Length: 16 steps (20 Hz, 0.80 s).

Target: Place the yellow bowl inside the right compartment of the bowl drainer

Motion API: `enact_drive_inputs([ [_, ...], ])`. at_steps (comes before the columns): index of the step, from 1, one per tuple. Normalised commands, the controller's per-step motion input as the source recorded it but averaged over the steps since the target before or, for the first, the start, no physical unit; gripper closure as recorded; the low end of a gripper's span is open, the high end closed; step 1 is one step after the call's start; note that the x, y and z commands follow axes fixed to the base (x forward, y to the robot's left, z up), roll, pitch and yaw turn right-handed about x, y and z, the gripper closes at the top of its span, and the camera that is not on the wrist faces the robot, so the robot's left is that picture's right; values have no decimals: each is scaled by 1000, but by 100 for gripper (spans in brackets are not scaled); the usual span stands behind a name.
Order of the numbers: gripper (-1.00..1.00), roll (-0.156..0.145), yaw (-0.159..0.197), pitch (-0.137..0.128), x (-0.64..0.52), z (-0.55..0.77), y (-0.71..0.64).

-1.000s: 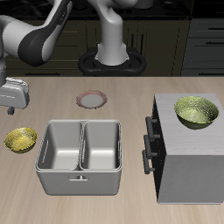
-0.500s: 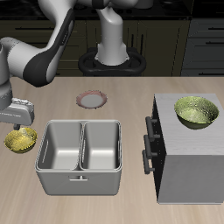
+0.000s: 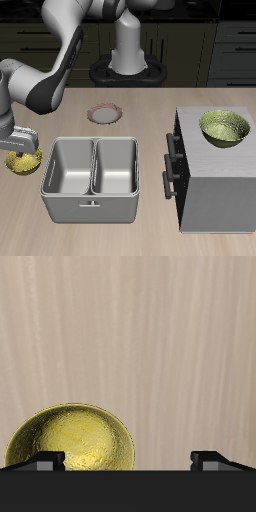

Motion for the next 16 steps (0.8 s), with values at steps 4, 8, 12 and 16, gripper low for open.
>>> enact_drive_inputs([
  [4,-100,14,-41,41,-60,-305,32],
  [8,-100,47,-90,68,6,-368,166],
  [12,-100,11,24,94,-76,-530,75],
  [16,-100,16,-27,71,-175,-482,32],
])
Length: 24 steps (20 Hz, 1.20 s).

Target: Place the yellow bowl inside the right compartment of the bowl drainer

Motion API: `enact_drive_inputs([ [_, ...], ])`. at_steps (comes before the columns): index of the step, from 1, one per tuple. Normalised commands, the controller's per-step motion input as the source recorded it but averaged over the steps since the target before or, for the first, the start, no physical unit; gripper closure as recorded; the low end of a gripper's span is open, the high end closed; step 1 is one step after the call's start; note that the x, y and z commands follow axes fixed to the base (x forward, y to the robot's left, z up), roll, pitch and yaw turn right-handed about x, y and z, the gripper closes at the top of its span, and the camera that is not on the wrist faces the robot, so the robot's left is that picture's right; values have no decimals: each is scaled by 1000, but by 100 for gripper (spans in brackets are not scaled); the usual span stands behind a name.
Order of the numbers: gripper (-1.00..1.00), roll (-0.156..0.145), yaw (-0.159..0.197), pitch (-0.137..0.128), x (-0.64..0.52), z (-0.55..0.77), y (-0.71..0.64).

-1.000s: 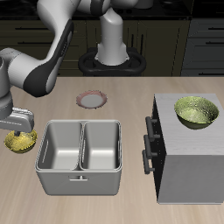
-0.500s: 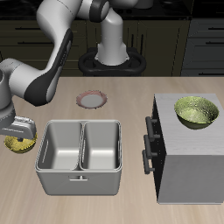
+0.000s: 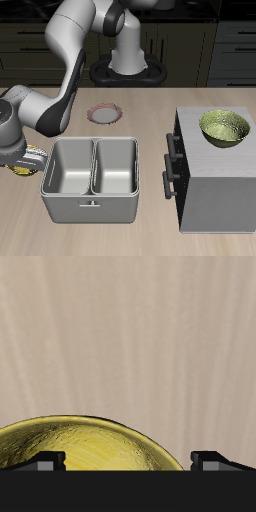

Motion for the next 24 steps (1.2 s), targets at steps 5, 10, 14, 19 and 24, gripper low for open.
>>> enact_drive_inputs([
  [5,100,6,-48,89,-199,-596,-2],
  [10,100,-11,8,9,-96,-88,-9],
  [14,100,-2,11,-19,-75,157,-41],
  [19,100,16,4,-22,-25,146,16],
  [24,100,0,3,-26,-57,204,54],
])
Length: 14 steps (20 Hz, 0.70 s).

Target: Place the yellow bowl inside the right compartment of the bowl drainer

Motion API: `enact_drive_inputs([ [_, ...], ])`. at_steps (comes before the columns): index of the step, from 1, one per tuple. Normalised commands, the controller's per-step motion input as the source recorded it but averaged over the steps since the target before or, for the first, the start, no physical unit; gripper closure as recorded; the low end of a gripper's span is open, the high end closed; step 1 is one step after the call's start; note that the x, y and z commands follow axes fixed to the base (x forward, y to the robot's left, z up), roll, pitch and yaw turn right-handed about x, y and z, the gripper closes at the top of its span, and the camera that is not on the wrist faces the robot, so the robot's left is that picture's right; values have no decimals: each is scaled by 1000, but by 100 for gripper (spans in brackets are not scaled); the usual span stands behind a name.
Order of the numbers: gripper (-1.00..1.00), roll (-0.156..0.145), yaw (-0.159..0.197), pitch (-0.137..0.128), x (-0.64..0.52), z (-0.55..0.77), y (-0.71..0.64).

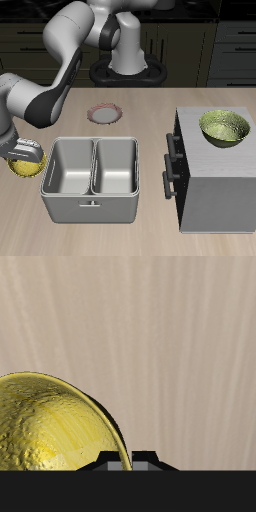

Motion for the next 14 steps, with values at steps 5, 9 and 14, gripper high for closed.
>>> enact_drive_inputs([
  [5,100,9,-7,-54,-81,389,98],
  [9,100,40,3,-109,-192,740,222],
  [14,100,3,14,-55,-123,435,101],
])
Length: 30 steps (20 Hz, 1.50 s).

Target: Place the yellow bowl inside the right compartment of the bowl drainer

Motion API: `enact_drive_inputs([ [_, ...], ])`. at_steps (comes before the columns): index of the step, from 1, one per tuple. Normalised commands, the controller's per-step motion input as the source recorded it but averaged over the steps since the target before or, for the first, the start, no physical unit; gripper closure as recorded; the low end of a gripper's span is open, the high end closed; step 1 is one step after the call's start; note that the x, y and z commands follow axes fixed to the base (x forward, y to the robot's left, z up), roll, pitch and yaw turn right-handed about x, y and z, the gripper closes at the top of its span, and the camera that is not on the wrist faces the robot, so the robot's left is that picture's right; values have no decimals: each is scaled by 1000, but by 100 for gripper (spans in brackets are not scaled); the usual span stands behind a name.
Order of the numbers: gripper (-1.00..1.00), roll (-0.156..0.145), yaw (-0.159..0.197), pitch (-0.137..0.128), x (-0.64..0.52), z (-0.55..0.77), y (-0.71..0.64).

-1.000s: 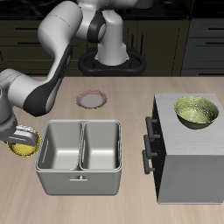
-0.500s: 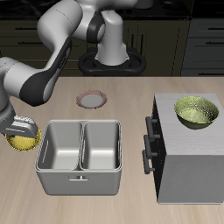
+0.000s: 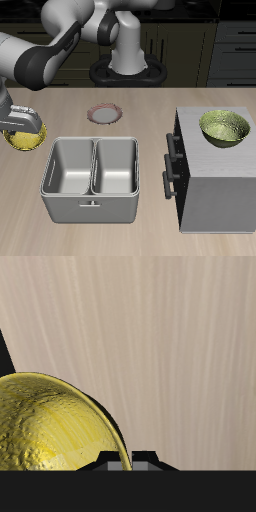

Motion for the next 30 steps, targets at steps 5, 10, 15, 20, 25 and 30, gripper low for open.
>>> enact_drive_inputs([
  [5,100,-59,11,-43,-174,411,-77],
  [10,100,-69,12,-75,-332,630,21],
  [15,100,-19,8,-64,-229,456,75],
  [20,100,-3,4,-38,-123,303,49],
  [25,100,-27,6,-21,-32,208,-56],
  [30,100,-15,9,-11,27,132,17],
])
